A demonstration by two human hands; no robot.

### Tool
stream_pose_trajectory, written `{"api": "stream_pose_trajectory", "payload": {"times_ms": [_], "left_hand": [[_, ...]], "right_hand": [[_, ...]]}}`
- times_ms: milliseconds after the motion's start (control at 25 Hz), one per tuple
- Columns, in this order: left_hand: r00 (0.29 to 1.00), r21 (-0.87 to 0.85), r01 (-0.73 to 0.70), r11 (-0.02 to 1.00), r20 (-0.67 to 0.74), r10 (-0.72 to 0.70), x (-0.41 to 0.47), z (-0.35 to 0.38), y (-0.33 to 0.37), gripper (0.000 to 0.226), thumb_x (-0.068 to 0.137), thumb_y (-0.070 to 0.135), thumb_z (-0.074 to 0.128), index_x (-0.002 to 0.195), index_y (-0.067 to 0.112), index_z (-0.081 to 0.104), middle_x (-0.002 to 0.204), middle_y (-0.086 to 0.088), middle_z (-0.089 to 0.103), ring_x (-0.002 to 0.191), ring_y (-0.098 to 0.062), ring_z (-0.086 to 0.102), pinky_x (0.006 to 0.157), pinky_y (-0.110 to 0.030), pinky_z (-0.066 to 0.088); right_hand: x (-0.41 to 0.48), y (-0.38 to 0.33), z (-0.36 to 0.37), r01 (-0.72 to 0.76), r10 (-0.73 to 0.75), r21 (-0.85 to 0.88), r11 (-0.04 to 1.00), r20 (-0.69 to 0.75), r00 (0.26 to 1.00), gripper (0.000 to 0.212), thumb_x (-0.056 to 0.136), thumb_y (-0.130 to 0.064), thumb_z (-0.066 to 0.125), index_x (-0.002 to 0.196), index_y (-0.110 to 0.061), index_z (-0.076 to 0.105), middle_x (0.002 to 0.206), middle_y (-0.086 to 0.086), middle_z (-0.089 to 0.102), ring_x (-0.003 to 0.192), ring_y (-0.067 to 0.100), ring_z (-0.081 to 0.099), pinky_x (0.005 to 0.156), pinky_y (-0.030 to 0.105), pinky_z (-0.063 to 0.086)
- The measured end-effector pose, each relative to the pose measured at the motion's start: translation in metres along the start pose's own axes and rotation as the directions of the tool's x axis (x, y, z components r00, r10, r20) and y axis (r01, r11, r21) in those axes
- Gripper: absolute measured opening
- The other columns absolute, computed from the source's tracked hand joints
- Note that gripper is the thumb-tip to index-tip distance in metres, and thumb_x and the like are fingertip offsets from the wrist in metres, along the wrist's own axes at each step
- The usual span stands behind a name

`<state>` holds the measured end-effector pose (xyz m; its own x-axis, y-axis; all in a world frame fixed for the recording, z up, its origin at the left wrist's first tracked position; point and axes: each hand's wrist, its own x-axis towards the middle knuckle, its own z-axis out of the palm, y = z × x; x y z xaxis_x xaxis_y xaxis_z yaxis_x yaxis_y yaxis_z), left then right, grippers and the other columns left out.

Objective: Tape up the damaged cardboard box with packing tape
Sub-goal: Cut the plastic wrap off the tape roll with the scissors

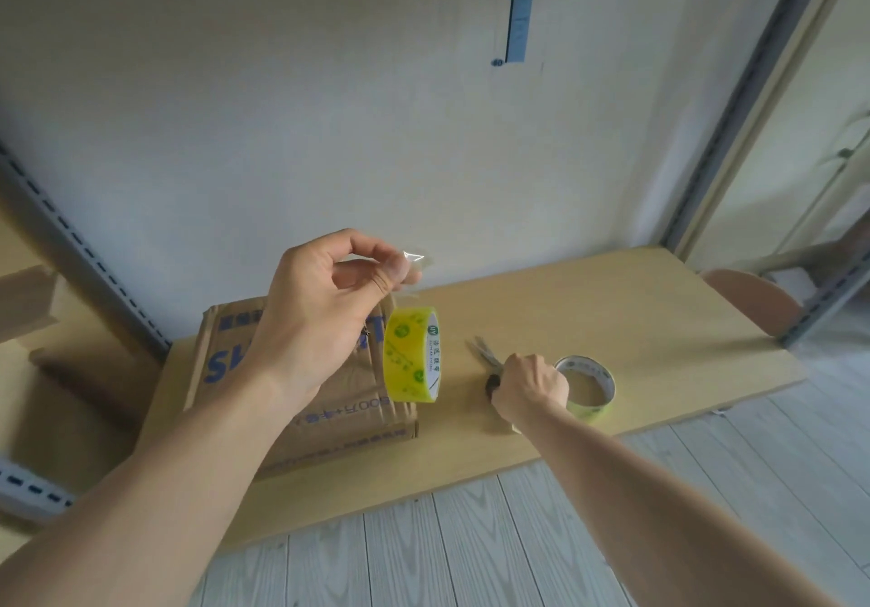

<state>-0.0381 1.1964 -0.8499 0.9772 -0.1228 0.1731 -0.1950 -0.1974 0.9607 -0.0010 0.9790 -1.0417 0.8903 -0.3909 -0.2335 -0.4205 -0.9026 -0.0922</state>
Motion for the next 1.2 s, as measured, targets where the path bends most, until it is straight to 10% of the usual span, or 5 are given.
{"api": "stream_pose_trajectory", "payload": {"times_ms": [240, 560, 760, 1200], "left_hand": [[1.000, -0.037, 0.003, 0.999, -0.005, -0.003, 0.009, -0.007, -0.004, 0.009, 0.093, 0.023, 0.070, 0.089, 0.015, 0.068, 0.089, 0.001, 0.080, 0.090, -0.012, 0.075, 0.067, -0.010, 0.050], [0.999, -0.035, -0.051, 0.998, -0.005, 0.051, 0.001, -0.017, 0.009, 0.009, 0.093, 0.020, 0.070, 0.092, 0.012, 0.068, 0.089, -0.001, 0.080, 0.087, -0.011, 0.076, 0.066, -0.008, 0.049], [0.999, 0.028, -0.033, 0.999, -0.032, 0.034, -0.002, -0.021, 0.008, 0.013, 0.094, 0.024, 0.071, 0.094, 0.011, 0.070, 0.089, 0.001, 0.079, 0.093, -0.014, 0.075, 0.075, -0.022, 0.058], [0.999, 0.067, -0.026, 0.997, -0.026, 0.028, -0.002, -0.014, 0.005, 0.012, 0.094, 0.024, 0.070, 0.095, 0.013, 0.071, 0.090, 0.005, 0.079, 0.095, -0.010, 0.074, 0.087, -0.025, 0.053]], "right_hand": [[0.002, -0.002, -0.012, 0.064, -0.063, 0.129, 0.990, -0.012, 0.998, 0.021, 0.096, -0.021, 0.055, 0.113, -0.011, 0.060, 0.104, 0.009, 0.065, 0.090, 0.029, 0.063, 0.064, 0.032, 0.045], [-0.051, 0.017, -0.163, 0.567, -0.549, 0.323, 0.758, -0.153, 0.821, 0.015, 0.083, -0.038, 0.070, 0.095, -0.035, 0.061, 0.086, -0.016, 0.063, 0.075, 0.013, 0.057, 0.061, 0.023, 0.043], [-0.094, 0.029, -0.203, 0.610, -0.617, 0.174, 0.773, -0.015, 0.787, 0.027, 0.081, -0.050, 0.070, 0.100, -0.034, 0.059, 0.086, -0.018, 0.054, 0.077, 0.002, 0.053, 0.062, 0.009, 0.040], [-0.100, -0.010, -0.188, 0.631, -0.629, 0.235, 0.739, -0.095, 0.772, 0.058, 0.056, -0.079, 0.057, 0.089, -0.032, 0.064, 0.089, -0.007, 0.066, 0.081, 0.017, 0.062, 0.072, 0.040, 0.055]]}}
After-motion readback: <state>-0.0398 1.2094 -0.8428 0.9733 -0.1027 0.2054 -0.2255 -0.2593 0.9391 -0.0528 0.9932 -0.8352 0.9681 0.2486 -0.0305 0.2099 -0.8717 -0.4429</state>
